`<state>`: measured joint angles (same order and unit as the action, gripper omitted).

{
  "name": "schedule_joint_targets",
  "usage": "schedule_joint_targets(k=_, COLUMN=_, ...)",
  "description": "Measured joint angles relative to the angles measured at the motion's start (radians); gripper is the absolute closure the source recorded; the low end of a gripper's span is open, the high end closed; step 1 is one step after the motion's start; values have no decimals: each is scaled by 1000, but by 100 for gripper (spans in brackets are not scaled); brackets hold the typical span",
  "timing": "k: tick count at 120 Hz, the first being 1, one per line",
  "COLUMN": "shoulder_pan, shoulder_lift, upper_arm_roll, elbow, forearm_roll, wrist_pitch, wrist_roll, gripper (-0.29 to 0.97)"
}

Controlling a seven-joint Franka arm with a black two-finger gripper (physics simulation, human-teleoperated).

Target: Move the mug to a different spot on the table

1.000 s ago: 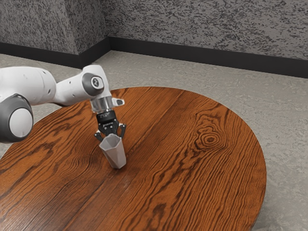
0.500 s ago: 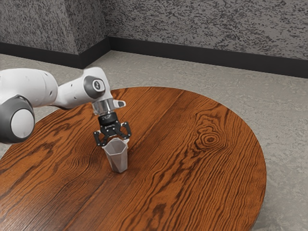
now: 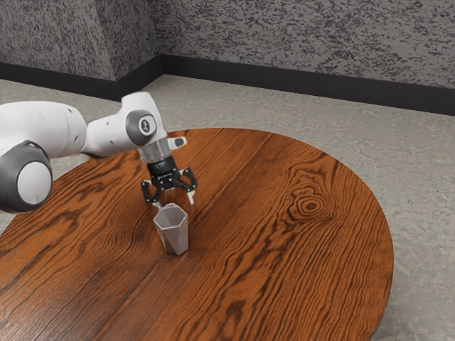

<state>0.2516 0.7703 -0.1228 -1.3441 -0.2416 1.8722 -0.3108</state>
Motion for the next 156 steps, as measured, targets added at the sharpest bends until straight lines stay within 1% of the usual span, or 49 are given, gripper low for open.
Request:
schedule_joint_targets(k=10, shoulder_pan=0, shoulder_lift=-21, upper_arm_roll=0, elbow=1, forearm_roll=24, wrist_pitch=33, wrist_roll=34, gripper=1)
schedule_joint_targets(k=17, shoulder_pan=0, shoulder_lift=-65, upper_arm_roll=0, elbow=-12, forearm_roll=37, wrist_pitch=47, wrist_roll=59, gripper=1)
schedule_joint_targets(k=34, shoulder_pan=0, shoulder_lift=-314, upper_arm_roll=-1, elbow=-212, forearm_roll=54, wrist_pitch=70, wrist_roll=113, gripper=0)
schedule_joint_targets(k=41, shoulder_pan=-2, shoulder_lift=-402, upper_arm_roll=-1, elbow=-269, forearm_roll=57, wrist_pitch=73, wrist_roll=136, gripper=0)
schedule_joint_targets(k=52, shoulder_pan=-11, shoulder_lift=-572, upper_arm_roll=-1, elbow=-375, forearm_roll=61, wrist_pitch=72, wrist_roll=169, gripper=0)
schedule_joint_targets(k=62, shoulder_pan=-24, shoulder_lift=-696, upper_arm_roll=0, elbow=-416, forearm_roll=73, wrist_pitch=36, wrist_roll=194, gripper=0)
schedule_joint_targets(k=72, shoulder_pan=-48, shoulder_lift=-770, upper_arm_roll=1, elbow=-425, forearm_roll=88, wrist_pitch=-12, wrist_roll=217, gripper=0)
schedule_joint_targets(k=81, shoulder_pan=-86, shoulder_lift=-816, upper_arm_roll=14, elbow=-424, forearm_roll=108, wrist_pitch=-53, wrist_roll=236, gripper=0)
schedule_joint_targets(k=89, shoulder_pan=-202, shoulder_lift=-857, upper_arm_roll=103, elbow=-408, forearm_roll=124, wrist_pitch=-90, wrist_roll=250, gripper=0)
schedule_joint_targets(k=95, shoulder_pan=-241, shoulder_lift=-869, upper_arm_roll=131, elbow=-380, forearm_roll=140, wrist_pitch=-118, wrist_roll=260, gripper=0)
schedule_joint_targets(k=104, shoulder_pan=-240, shoulder_lift=-876, upper_arm_roll=107, elbow=-343, forearm_roll=157, wrist_pitch=-156, wrist_roll=270, gripper=0)
schedule_joint_targets(k=115, shoulder_pan=-263, shoulder_lift=-869, upper_arm_roll=81, elbow=-305, forearm_roll=167, wrist_pitch=-203, wrist_roll=279, gripper=0)
schedule_joint_targets(k=133, shoulder_pan=-259, shoulder_lift=-864, upper_arm_roll=74, elbow=-281, forearm_roll=175, wrist_pitch=-262, wrist_roll=293, gripper=0)
schedule_joint_targets(k=156, shoulder_pan=-256, shoulder_lift=-863, upper_arm_roll=73, elbow=-279, forearm_roll=176, wrist_pitch=-293, wrist_roll=308, gripper=0)
